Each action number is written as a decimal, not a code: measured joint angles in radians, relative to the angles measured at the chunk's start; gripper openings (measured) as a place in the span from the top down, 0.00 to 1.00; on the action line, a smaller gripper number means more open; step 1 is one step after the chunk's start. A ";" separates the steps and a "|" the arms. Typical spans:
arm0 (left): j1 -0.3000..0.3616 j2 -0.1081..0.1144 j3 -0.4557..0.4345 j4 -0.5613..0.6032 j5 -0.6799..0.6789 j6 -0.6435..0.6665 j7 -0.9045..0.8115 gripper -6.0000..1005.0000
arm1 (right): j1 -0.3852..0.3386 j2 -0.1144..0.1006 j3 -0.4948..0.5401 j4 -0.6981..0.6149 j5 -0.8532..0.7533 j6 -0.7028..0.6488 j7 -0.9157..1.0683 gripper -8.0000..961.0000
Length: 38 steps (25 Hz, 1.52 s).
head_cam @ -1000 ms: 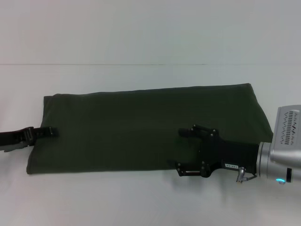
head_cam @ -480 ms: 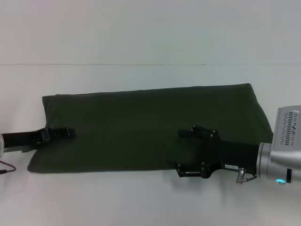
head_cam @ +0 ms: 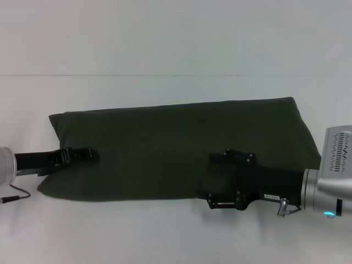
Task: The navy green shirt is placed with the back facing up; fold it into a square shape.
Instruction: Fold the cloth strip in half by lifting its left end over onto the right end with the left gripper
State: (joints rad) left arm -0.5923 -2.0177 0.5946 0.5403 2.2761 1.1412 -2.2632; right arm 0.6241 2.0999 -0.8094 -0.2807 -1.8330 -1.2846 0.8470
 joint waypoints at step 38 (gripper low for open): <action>0.051 0.116 -0.019 0.106 0.056 0.132 -0.026 0.79 | -0.005 0.000 0.005 0.000 0.001 -0.025 -0.001 0.02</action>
State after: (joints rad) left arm -0.5415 -1.9012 0.5755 0.6464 2.3320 1.2733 -2.2893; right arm 0.6196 2.0999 -0.8039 -0.2807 -1.8319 -1.3099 0.8463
